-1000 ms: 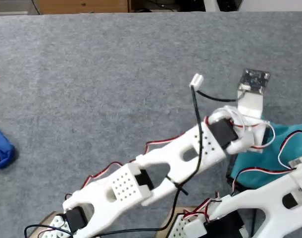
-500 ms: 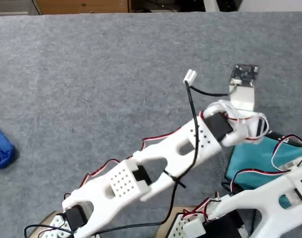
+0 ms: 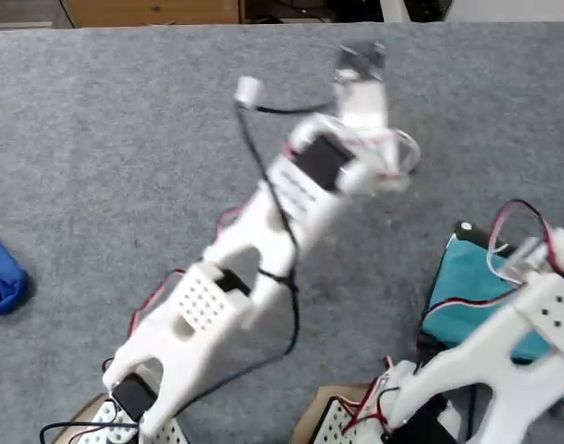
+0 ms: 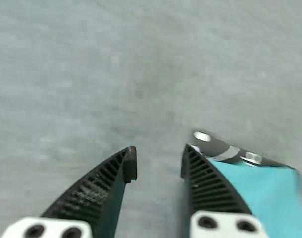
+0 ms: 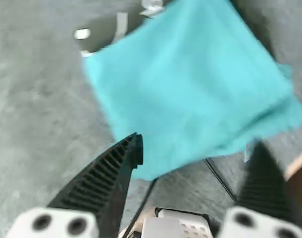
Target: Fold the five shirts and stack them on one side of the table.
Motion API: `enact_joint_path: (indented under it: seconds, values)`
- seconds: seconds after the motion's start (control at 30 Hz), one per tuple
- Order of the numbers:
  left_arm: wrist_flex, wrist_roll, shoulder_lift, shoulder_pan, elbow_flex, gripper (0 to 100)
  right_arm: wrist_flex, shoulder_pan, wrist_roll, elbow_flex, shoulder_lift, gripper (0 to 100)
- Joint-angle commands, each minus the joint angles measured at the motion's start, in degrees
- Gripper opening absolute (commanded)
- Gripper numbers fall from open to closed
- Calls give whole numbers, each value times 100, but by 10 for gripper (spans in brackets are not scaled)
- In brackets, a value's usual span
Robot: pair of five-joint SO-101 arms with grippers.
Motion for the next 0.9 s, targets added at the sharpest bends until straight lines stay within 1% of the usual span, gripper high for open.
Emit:
enact_joint_path:
  seconds: [0.0,0.07,0.17,0.33,0.43,0.53,0.67,0.8,0.87]
  values:
    - [536,-941,-338,-844,-273,117,79,-875,9,-365,-242,43]
    - [677,-1336,-321,-1424,-132,106,62,-1367,9,-356,-242,71]
    - [677,-1714,-312,-2532,-35,81,70,-2264,0,-347,-242,73]
    - [695,-2690,-409,-4571,9,71,35,-3899,0,-374,-224,73]
    - [695,-3130,-549,-5890,18,72,-255,-4620,0,-338,-198,73]
    - [695,-3719,-664,-7165,378,89,-712,-4989,0,-233,-189,73]
    - [686,-4492,-734,-8721,1240,127,-1152,-5305,0,356,-180,73]
    - [659,-5301,-664,-9925,1767,134,-1600,-5473,9,954,-180,73]
    - [651,-5556,-664,-10400,1837,140,-1837,-5525,26,1130,-180,73]
